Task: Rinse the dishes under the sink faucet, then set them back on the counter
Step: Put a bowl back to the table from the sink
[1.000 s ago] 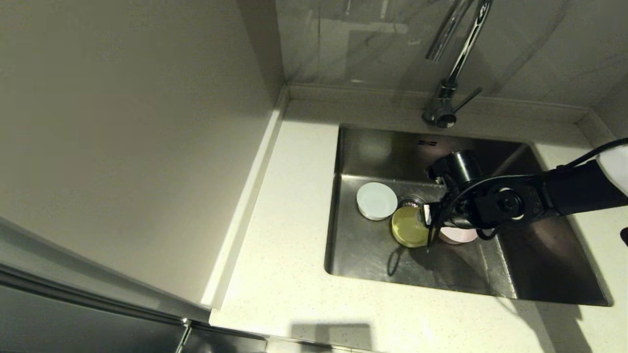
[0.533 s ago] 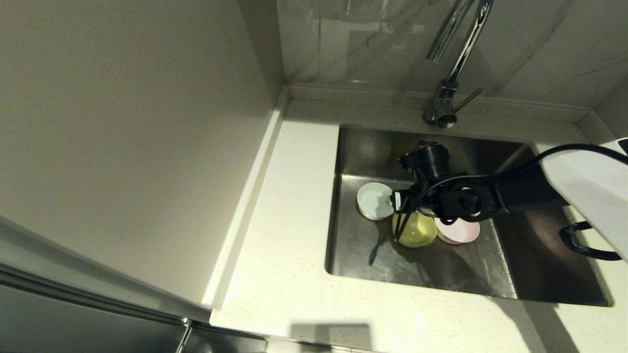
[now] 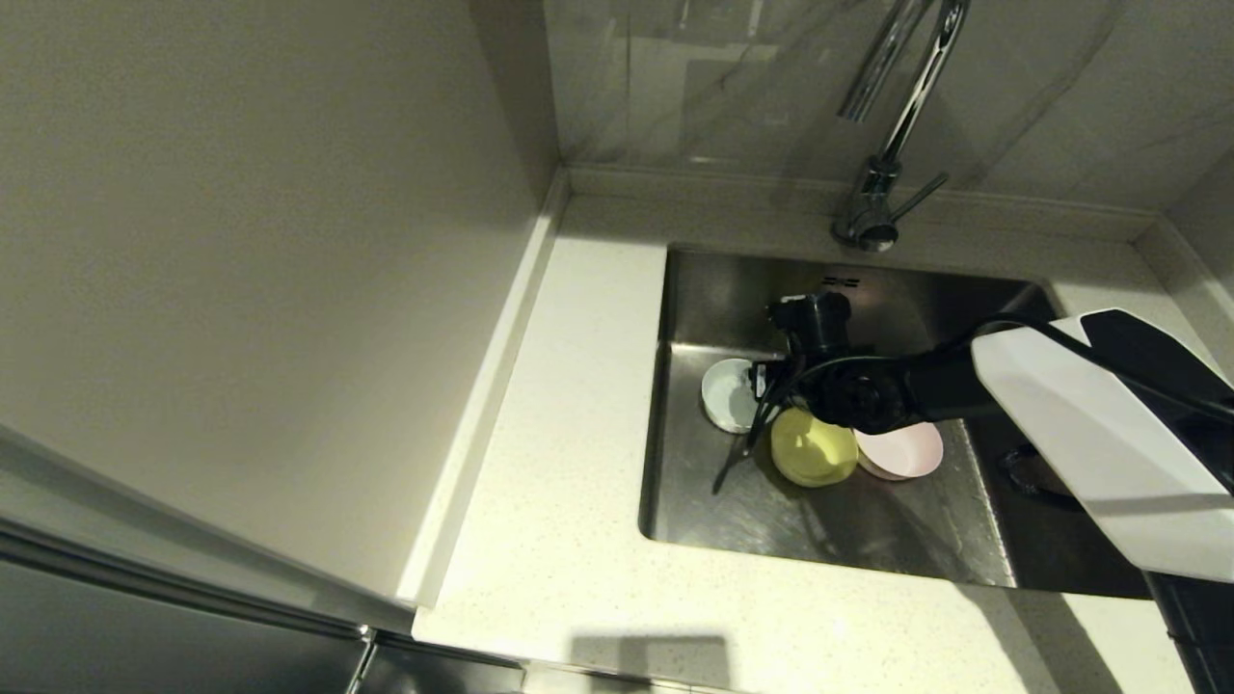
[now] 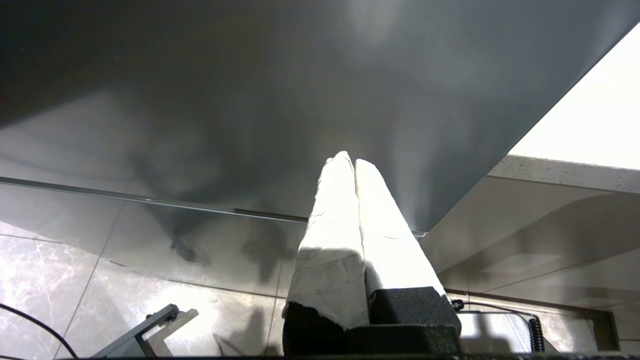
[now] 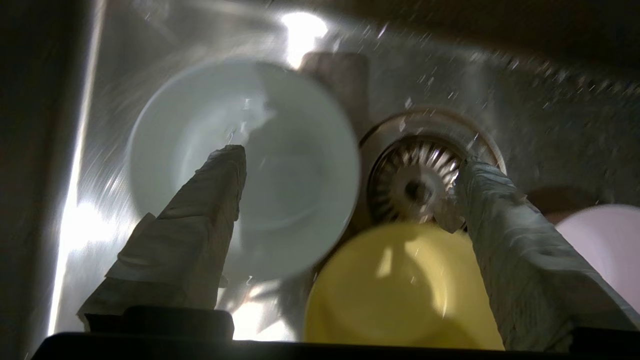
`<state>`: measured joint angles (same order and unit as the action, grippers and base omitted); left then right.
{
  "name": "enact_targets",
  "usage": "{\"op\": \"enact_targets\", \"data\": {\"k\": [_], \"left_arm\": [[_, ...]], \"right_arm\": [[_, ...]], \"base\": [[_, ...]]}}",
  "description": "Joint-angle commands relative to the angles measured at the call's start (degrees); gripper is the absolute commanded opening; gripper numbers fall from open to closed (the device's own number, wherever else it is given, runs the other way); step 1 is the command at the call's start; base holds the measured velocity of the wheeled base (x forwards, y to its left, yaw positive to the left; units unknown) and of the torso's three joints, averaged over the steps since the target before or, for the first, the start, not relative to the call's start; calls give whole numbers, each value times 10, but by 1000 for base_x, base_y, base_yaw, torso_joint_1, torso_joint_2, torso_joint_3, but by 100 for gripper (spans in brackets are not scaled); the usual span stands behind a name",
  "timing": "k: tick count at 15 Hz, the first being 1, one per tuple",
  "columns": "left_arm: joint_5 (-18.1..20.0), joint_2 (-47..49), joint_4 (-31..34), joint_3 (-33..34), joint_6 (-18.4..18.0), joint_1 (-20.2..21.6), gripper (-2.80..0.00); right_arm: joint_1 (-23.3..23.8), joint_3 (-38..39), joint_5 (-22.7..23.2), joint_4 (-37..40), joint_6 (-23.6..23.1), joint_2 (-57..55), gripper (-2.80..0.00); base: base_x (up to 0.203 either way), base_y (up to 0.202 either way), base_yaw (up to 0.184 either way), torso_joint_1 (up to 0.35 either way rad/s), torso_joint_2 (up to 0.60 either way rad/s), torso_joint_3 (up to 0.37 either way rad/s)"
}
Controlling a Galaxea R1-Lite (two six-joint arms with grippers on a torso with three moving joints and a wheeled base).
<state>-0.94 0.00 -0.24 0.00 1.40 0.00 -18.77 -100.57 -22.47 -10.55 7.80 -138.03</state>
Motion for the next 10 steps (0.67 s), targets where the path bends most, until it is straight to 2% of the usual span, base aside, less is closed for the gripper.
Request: {"op": "enact_targets", "data": {"k": [1,10], "left_arm": [[0,-1,0,0,0,0,-280],[0,-1,0,0,0,0,-280]], "right_arm": [[10,-53,-10,1,0,-48,0],[15,-72,-11,4,-19,-79,0]], "base": [[0,0,0,0,0,0],[0,0,0,0,0,0]]}}
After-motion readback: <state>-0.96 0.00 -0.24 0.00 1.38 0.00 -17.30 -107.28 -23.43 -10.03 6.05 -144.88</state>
